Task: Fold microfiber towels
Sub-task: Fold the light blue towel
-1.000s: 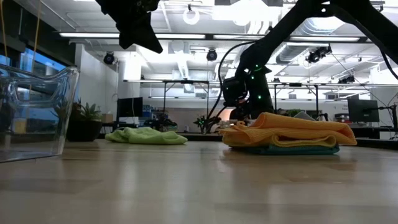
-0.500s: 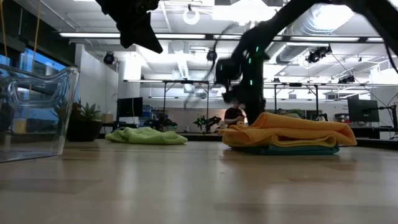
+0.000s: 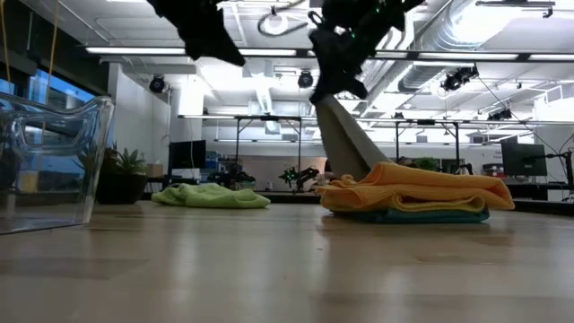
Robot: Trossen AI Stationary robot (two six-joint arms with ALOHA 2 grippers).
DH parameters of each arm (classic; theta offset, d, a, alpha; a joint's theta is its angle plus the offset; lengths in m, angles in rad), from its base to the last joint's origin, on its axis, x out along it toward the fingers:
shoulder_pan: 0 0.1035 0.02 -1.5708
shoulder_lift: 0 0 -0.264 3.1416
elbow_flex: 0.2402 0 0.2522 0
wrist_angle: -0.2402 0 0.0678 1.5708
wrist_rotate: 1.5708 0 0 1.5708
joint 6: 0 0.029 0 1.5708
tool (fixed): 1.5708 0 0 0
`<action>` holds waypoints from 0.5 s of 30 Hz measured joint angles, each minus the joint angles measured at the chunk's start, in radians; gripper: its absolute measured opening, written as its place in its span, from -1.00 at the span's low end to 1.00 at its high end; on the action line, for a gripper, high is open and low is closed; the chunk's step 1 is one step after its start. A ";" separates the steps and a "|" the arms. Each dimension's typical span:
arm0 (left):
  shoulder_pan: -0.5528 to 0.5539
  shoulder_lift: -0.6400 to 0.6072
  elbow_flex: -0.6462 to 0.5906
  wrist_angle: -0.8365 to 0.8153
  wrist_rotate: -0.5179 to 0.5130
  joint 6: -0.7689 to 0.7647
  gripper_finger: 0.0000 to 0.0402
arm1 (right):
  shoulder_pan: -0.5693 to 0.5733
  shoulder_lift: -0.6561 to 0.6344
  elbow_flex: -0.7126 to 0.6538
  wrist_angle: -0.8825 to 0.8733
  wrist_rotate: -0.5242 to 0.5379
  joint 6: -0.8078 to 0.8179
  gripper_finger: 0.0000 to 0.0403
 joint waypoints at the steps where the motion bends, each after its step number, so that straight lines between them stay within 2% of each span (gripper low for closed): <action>1: 0.000 0.002 0.000 0.019 0.000 0.006 -1.00 | 0.010 -0.004 0.000 0.022 -0.003 0.028 -1.00; 6: 0.003 0.036 0.000 0.079 -0.034 0.007 -1.00 | 0.050 -0.010 0.000 0.165 -0.045 0.166 -1.00; 10: 0.003 0.079 0.000 0.067 -0.076 0.006 -0.97 | 0.080 -0.010 0.000 0.202 -0.049 0.228 -1.00; 15: -0.012 0.133 0.000 0.064 -0.052 -0.028 -0.84 | 0.105 -0.010 0.000 0.243 -0.048 0.295 -1.00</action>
